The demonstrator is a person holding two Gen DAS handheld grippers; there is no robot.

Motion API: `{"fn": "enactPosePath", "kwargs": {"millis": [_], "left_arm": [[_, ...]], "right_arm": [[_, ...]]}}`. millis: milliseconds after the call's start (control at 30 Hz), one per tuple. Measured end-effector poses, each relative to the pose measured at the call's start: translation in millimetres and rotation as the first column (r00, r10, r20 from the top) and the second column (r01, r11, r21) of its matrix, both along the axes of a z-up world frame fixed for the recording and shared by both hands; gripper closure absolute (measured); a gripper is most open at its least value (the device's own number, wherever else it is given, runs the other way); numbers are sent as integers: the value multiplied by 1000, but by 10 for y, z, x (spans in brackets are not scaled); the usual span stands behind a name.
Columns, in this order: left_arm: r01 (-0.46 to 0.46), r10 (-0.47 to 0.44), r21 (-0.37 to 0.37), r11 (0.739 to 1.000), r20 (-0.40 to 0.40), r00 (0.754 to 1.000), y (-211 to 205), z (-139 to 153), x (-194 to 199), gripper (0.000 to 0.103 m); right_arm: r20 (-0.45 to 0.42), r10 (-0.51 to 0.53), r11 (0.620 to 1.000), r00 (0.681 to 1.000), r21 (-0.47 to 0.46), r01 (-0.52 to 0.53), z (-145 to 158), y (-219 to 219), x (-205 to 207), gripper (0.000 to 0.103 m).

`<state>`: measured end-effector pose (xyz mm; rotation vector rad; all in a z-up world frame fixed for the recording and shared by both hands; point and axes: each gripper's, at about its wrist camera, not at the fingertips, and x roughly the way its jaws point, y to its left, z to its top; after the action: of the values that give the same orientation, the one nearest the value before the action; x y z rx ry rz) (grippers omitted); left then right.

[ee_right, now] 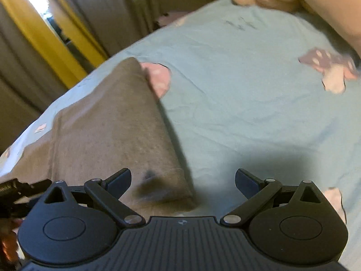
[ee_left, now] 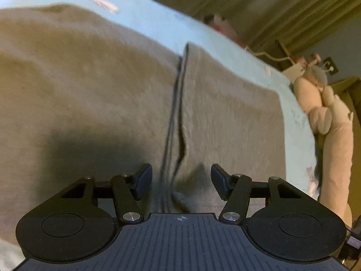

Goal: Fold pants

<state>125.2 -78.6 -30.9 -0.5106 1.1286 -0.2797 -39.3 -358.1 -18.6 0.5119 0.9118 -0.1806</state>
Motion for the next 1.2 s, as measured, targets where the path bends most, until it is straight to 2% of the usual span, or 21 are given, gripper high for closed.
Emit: {"fn": "enactPosePath", "kwargs": {"millis": [133, 167, 200, 267, 300, 367, 467, 567, 633, 700, 767, 833, 900, 933, 967, 1000, 1067, 1167, 1200], "left_arm": [[-47, 43, -93, 995, -41, 998, 32, -125, 74, 43], [-67, 61, -117, 991, -59, 996, 61, -153, 103, 46], [-87, 78, -138, 987, -71, 994, 98, -170, 114, 51], [-107, 95, -150, 983, -84, 992, 157, -196, 117, 84], [-106, 93, -159, 982, -83, 992, 185, -197, 102, 85], [-104, 98, -169, 980, -43, 994, 211, -149, 27, 87], [-93, 109, -204, 975, 66, 992, 251, 36, -121, 88], [-108, 133, -232, 967, 96, 986, 353, 195, -235, 88], [-114, 141, -209, 971, 120, 983, 442, 290, -298, 88], [-117, 141, -157, 981, 147, 979, 527, 365, -375, 88], [-106, 115, -53, 993, 202, 973, 591, 437, -435, 88], [-104, 93, 34, 994, 238, 967, 629, 479, -476, 87], [-101, 82, 77, 992, 211, 974, 649, 426, -464, 84], [-91, 75, 83, 992, 174, 982, 670, 378, -453, 82], [-94, 79, 100, 990, 141, 987, 692, 328, -453, 74], [-100, 85, 115, 988, 128, 988, 709, 301, -462, 71], [-106, 91, 116, 987, 132, 987, 710, 285, -474, 64], [-127, 115, 67, 990, 163, 980, 779, 367, -453, 49], [-133, 122, 54, 990, 175, 977, 788, 397, -427, 48]], "right_arm": [[-8, 54, 998, 999, -29, -54, -43, 87, 70, 4], [-8, 67, 997, 998, -38, -68, -55, 121, 96, 4], [-5, 85, 996, 996, -41, -85, -59, 149, 115, 4], [-2, 92, 995, 996, -41, -92, -80, 170, 142, 4], [-6, 87, 995, 996, -37, -87, -82, 169, 144, 4], [-10, 68, 997, 998, -21, -68, -97, 134, 152, 4], [4, 34, 999, 999, 1, -34, -87, 78, 104, 4], [10, 35, 999, 999, -6, -35, -80, 89, 92, 4], [6, 43, 999, 999, -18, -43, -72, 111, 95, 4], [-3, 53, 998, 999, -22, -53, -73, 123, 108, 4], [-15, 61, 998, 998, -26, -61, -79, 140, 122, 4], [-18, 70, 997, 997, -32, -70, -75, 155, 128, 4], [-18, 72, 997, 997, -37, -72, -67, 163, 127, 4], [-19, 72, 997, 997, -39, -73, -64, 160, 126, 4], [-24, 71, 996, 997, -43, -72, -66, 155, 132, 4], [-29, 73, 996, 997, -45, -74, -69, 156, 139, 4], [-36, 74, 996, 997, -47, -75, -69, 167, 146, 4], [-40, 76, 996, 996, -52, -78, -59, 175, 144, 4], [-40, 78, 995, 996, -57, -80, -58, 182, 141, 4]]}}
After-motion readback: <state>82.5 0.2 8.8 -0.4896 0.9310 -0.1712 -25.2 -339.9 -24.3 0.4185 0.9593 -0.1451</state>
